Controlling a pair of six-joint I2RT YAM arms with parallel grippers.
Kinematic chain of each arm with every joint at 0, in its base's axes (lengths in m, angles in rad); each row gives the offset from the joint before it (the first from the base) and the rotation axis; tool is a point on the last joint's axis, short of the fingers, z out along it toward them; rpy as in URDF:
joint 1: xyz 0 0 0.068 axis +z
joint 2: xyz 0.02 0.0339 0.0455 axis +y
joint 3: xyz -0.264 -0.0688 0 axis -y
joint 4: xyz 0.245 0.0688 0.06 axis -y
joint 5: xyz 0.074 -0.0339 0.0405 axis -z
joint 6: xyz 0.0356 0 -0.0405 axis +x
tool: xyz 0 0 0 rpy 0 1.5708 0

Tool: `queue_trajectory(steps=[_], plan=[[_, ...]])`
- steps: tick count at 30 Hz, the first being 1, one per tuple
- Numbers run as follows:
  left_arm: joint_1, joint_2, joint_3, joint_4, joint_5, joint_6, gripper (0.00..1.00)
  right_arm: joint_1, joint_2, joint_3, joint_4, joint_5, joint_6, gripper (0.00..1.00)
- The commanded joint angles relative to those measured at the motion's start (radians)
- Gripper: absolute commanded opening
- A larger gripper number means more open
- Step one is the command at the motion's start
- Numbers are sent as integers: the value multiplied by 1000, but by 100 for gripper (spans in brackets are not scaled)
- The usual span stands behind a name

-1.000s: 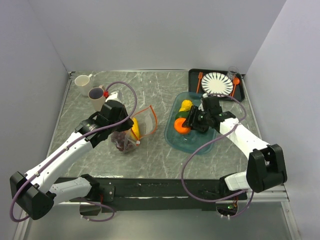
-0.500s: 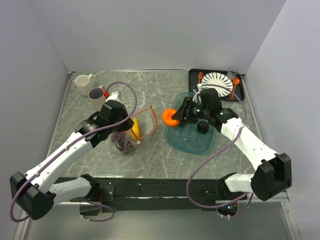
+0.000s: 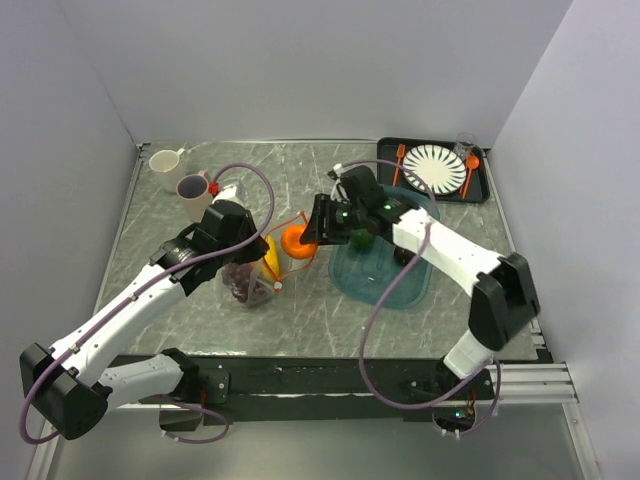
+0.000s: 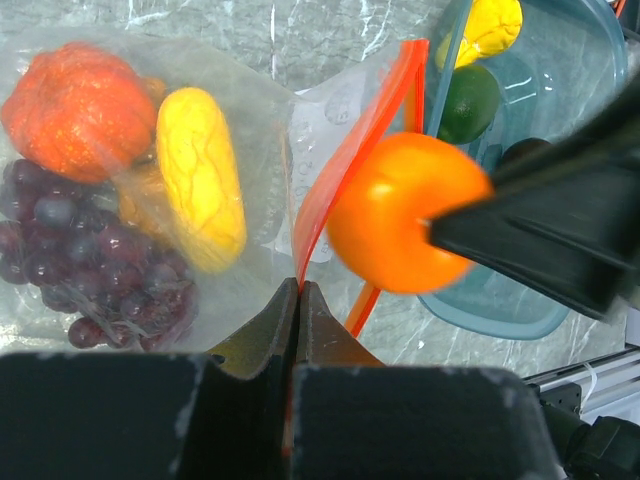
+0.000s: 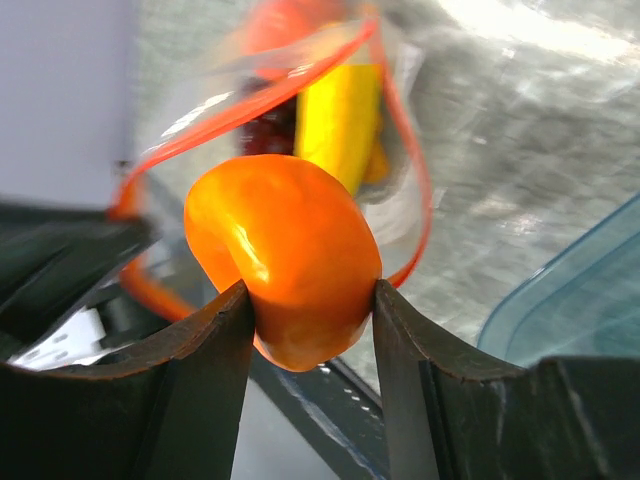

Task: Place the food in the zip-top bag and seal the zipper
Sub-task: Place the fake fruit in the zipper food storage bag, then adjust the bin at the center of the board.

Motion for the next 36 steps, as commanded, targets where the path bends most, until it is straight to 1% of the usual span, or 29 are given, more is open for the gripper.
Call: queue_trajectory(steps=[1,3,5,6,7,8,9,14,15,17,18,19,23,29,32,36], plan=[[2,2,39,28,14,18,1,65,81,181,-164,140,-106,49],[2,5,38,40,28,8,1,80,106,223,-188,150,-125,55],[2,8,38,43,34,2,1,84,104,228,-177,141,-130,64],[2,8,38,45,31,2,1,85,86,219,-169,144,-130,66],[2,8,41,42,27,1,1,85,75,211,-148,144,-130,71],[2,5,44,40,24,-1,1,85,66,207,-142,150,-128,81],[2,3,44,39,17,1,1,85,49,200,-142,159,-130,82],[2,2,55,20,2,10,1,81,-38,168,-171,278,-117,84],[2,2,53,19,-2,10,1,76,-54,144,-178,344,-105,84],[2,-1,46,19,-6,7,1,55,-107,107,-191,392,-91,86],[2,-3,42,20,-6,5,1,45,-126,63,-192,415,-75,86],[2,-6,33,26,2,2,1,18,-146,37,-194,447,-62,86],[2,-6,29,34,7,2,1,-59,-250,-117,-154,451,-31,86],[2,5,36,37,10,5,1,-180,-321,-344,-146,435,-8,86],[2,0,26,45,13,8,1,-221,-336,-395,-149,444,-8,86],[2,0,27,42,17,7,1,-310,-321,-430,-168,449,-13,86]])
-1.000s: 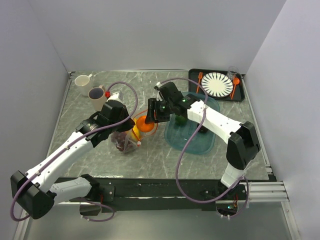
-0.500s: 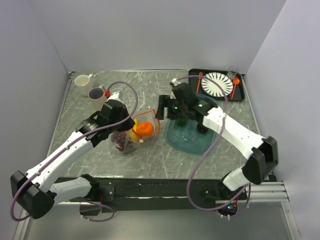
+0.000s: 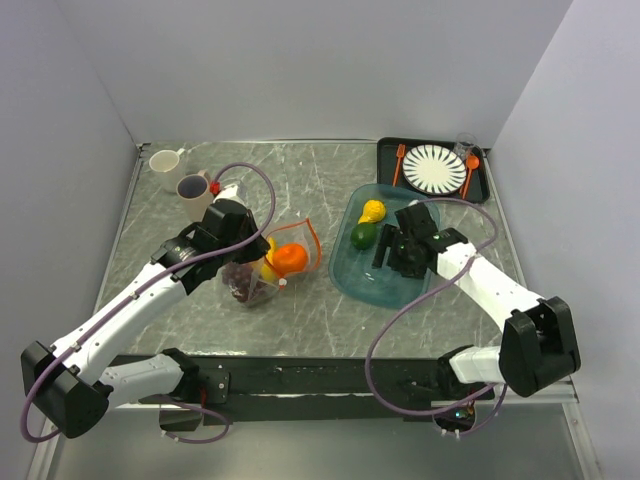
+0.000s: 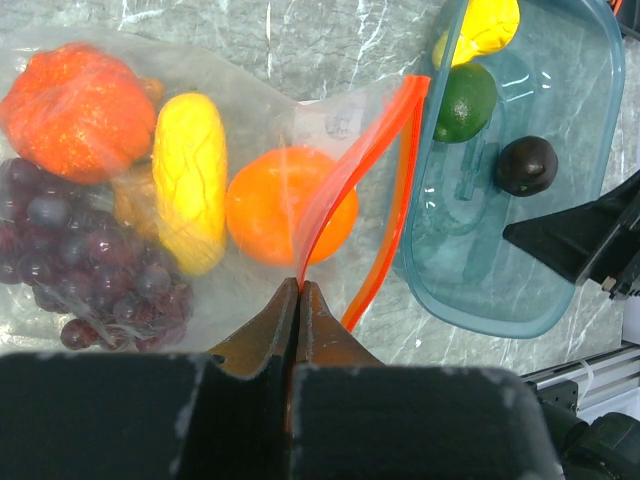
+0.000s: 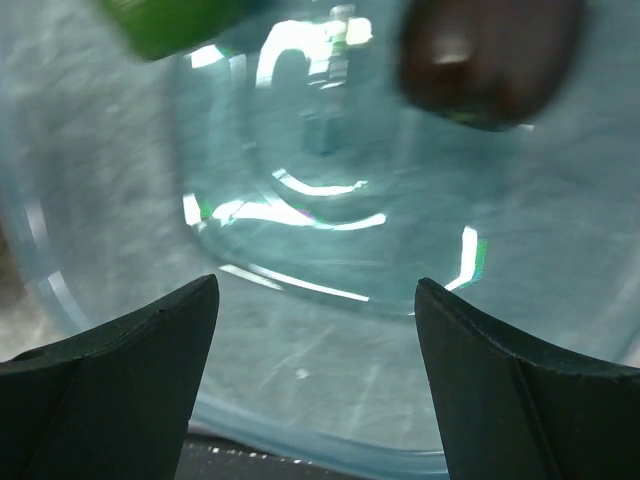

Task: Place the food in the zip-top bag and seal the zipper
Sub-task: Adjust the bin at the center of the board, then pick up the fake fruit from the bin.

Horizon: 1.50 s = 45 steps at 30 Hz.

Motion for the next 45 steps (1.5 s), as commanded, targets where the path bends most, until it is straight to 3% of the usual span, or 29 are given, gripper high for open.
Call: queue_trajectory(steps=[1,16,26,38,45], plan=[[2,-9,19,39,8,8,1,-77,-31,-17,13,32,9,86],[2,-21,9,37,0,11,1,-190,49,3,2,153,-69,87],[2,-14,14,37,-3,8,1,-203,92,74,41,56,-116,88],[2,-9,19,28,-7,10,1,-203,250,171,64,88,-139,89],[2,-6,20,28,-6,5,1,-203,294,180,93,70,-130,82]])
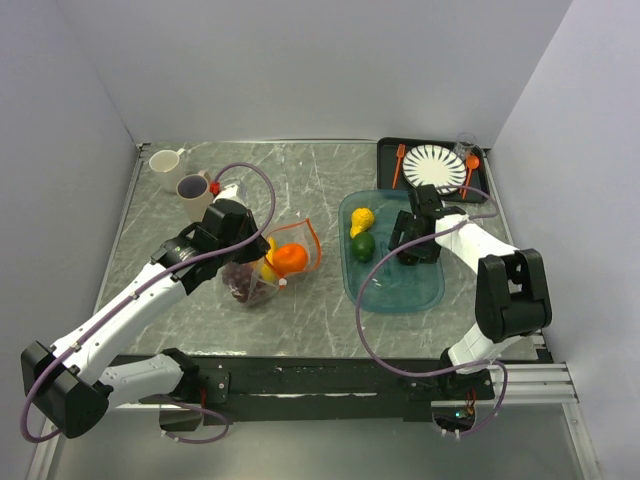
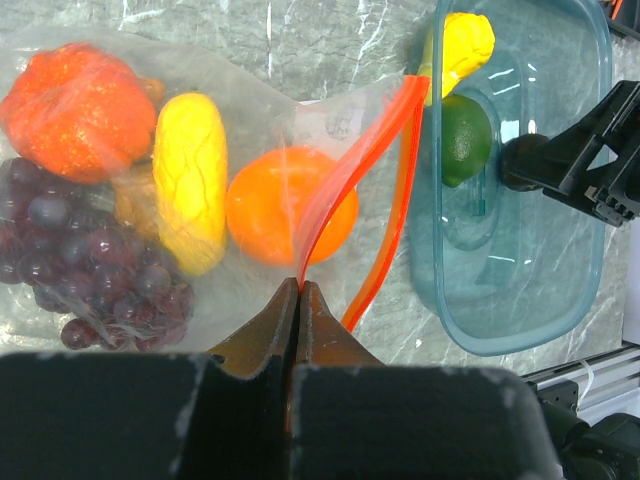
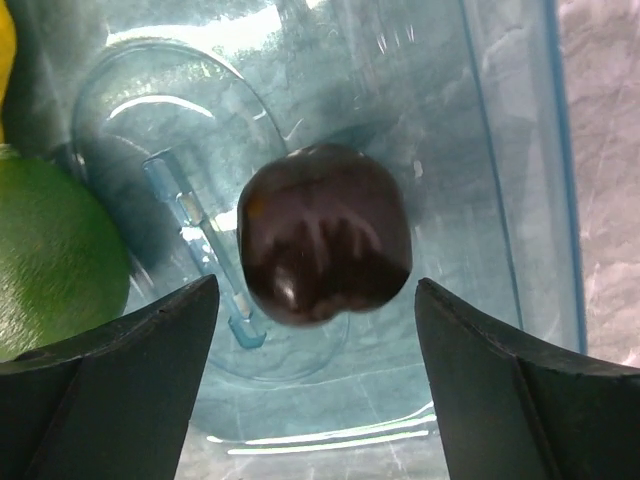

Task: Place the food in the zip-top bag and seal the zipper
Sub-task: Pick up the fake fruit from the bin.

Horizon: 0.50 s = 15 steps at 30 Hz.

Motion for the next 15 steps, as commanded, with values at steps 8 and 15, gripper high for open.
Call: queue_trajectory(steps=[8,15], plan=[[2,2,34,24,-7,16,1,-5,29,64,44,11,-12,82],[2,4,31,30,2,9,1,-5,60,84,40,31,-16,84]])
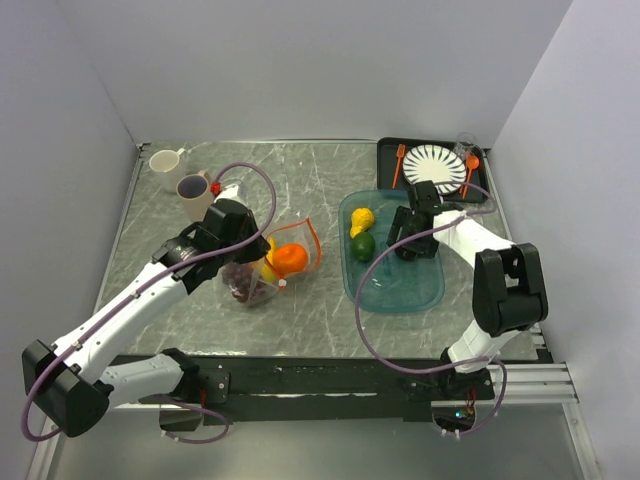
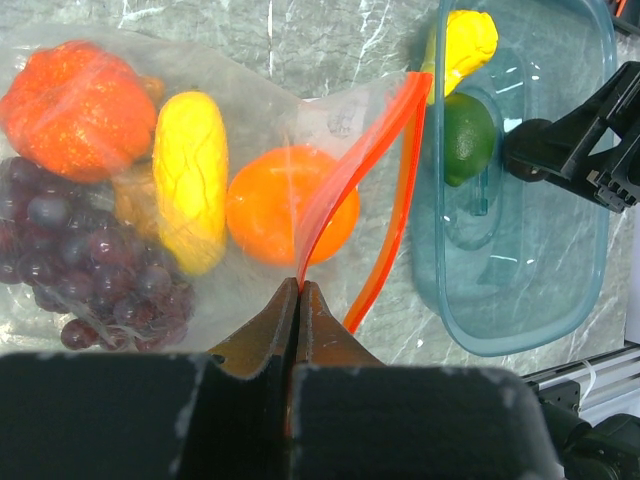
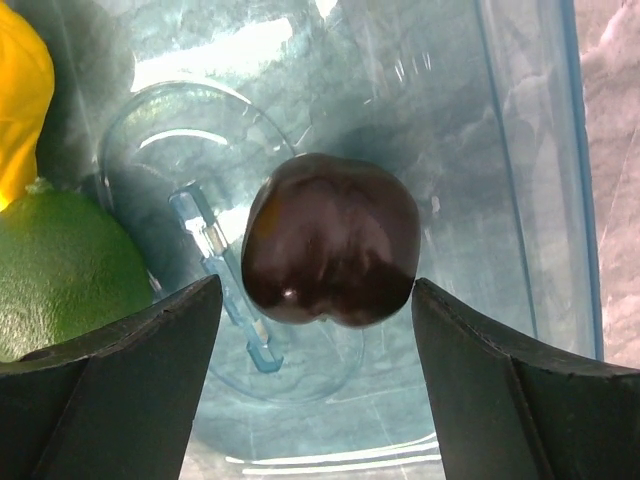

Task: Place the food in the zip-top bag and seal the zipper
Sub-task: Pick up the fake fruit from the bin.

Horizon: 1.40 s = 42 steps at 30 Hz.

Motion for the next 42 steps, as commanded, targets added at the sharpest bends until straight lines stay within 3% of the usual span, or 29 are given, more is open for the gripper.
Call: queue_trajectory(steps=[1,17,21,28,42], plan=[[2,-4,31,30,1,8,1,-5,18,48,11,40,-17,84],[2,-2,30,18,-6,15,1,-5,63,77,20,53,2,81],[2,-10,21,21,-6,13,1,-5,64,71,23,55,5,74],[2,-13,19,18,-9,11,1,-5,55,63,39,24,3,55],[2,-20,11,33,-1,5,1,28,-98,30,-18,-65,-61,50]])
